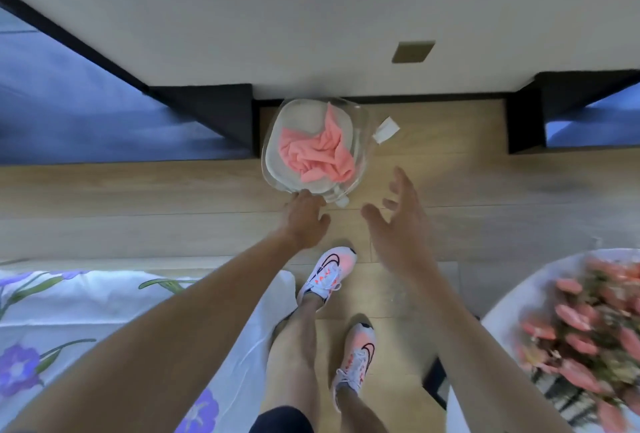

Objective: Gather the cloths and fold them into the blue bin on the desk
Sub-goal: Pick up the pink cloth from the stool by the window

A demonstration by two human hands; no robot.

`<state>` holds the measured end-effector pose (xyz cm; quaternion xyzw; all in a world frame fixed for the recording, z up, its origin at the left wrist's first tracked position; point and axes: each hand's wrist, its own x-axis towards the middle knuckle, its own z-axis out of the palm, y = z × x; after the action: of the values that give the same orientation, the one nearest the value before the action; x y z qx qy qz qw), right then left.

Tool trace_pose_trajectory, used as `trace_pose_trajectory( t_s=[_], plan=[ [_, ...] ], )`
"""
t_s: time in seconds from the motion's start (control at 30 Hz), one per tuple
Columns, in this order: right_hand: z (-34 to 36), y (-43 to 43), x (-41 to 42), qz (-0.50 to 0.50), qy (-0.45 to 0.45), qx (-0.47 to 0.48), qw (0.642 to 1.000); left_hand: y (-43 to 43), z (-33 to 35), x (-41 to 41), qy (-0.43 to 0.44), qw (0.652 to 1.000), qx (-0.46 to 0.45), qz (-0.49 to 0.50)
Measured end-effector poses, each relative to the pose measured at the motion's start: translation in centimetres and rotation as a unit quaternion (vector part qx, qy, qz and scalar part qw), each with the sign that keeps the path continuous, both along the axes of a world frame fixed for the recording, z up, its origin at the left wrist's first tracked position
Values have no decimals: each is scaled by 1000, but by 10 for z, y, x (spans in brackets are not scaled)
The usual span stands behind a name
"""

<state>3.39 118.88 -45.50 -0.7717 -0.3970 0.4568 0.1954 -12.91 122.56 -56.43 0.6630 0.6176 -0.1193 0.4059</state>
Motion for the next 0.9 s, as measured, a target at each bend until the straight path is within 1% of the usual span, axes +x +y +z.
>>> trace_pose_trajectory(
  t_s=[0.07, 0.17, 0.3, 0.4, 0.5, 0.6, 0.67, 0.8, 0.9],
  plan=[
    [-31, 4, 3, -15, 11, -10, 1000, 21, -47, 1, 39, 999, -1, -30],
    [-66, -1, 8, -53, 33, -29, 998, 43, -100, 4, 87, 994, 4, -70],
    [-101, -18, 19, -95, 45, -48, 993, 64, -157, 14, 147, 982, -39, -115],
    [-112, -31, 24, -117, 55, -51, 990, 71, -179, 20, 177, 970, -87, -144],
    [-110, -39, 26, -136, 58, -52, 988, 74, -180, 21, 190, 967, -75, -153],
    [-94, -42, 29, -151, 63, -53, 985, 81, -146, 13, 171, 979, -22, -110],
    [-69, -42, 31, -167, 64, -53, 982, 83, -104, 7, 136, 985, 31, -99],
    [2, -43, 33, -205, 74, -35, 975, 74, 7, 3, 16, 989, 130, -74],
    [64, -49, 37, -222, 73, -13, 972, 56, 102, 16, -84, 984, 150, -51]
  ],
)
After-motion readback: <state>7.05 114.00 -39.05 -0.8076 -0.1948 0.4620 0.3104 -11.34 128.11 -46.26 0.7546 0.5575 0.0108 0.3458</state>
